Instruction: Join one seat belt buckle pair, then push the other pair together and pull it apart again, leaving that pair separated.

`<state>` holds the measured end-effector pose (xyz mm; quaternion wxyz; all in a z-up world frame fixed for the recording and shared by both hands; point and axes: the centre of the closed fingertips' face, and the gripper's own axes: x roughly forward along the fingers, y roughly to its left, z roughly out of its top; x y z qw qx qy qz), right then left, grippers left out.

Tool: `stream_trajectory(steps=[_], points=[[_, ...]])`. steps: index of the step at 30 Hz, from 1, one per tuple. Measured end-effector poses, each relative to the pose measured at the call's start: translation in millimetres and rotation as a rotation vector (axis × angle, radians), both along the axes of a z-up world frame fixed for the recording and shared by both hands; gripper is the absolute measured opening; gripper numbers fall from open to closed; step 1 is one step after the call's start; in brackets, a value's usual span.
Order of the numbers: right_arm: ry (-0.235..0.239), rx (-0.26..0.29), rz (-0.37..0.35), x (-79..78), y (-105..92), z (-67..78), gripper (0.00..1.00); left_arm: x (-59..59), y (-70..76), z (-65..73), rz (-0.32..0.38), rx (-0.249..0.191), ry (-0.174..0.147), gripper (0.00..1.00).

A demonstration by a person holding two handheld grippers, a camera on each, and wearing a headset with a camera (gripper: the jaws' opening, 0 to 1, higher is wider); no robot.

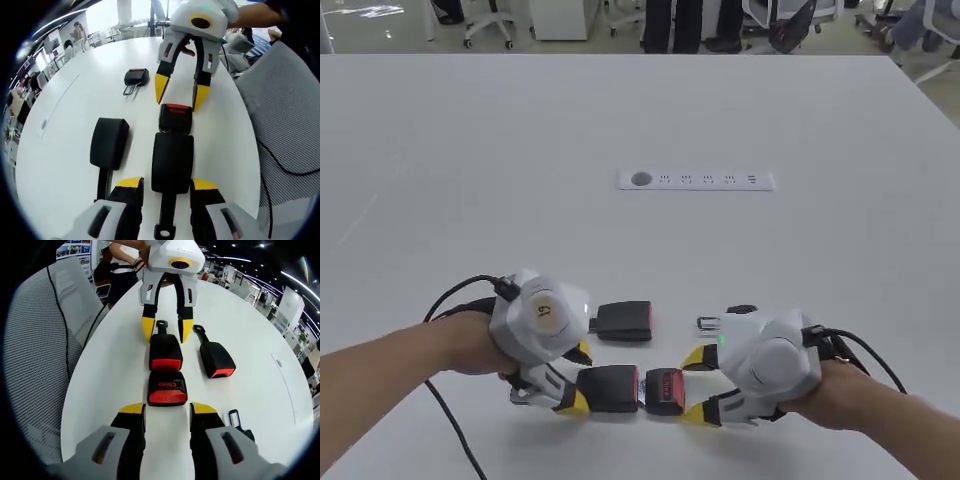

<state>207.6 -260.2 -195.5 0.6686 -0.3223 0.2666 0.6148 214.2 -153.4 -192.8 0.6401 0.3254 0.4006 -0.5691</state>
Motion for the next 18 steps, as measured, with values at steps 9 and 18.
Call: stream_trajectory(steps=[9, 18], points=[[0.004, 0.003, -0.014, 3.7, -21.4, 6.7, 0.34, 9.3, 14.1, 1.8, 0.016, -0.009, -0.005, 0.41], [-0.006, -0.002, -0.049, 18.8, -45.0, 9.7, 0.36, 21.3, 19.9, 15.9, 0.061, -0.038, -0.014, 0.41]])
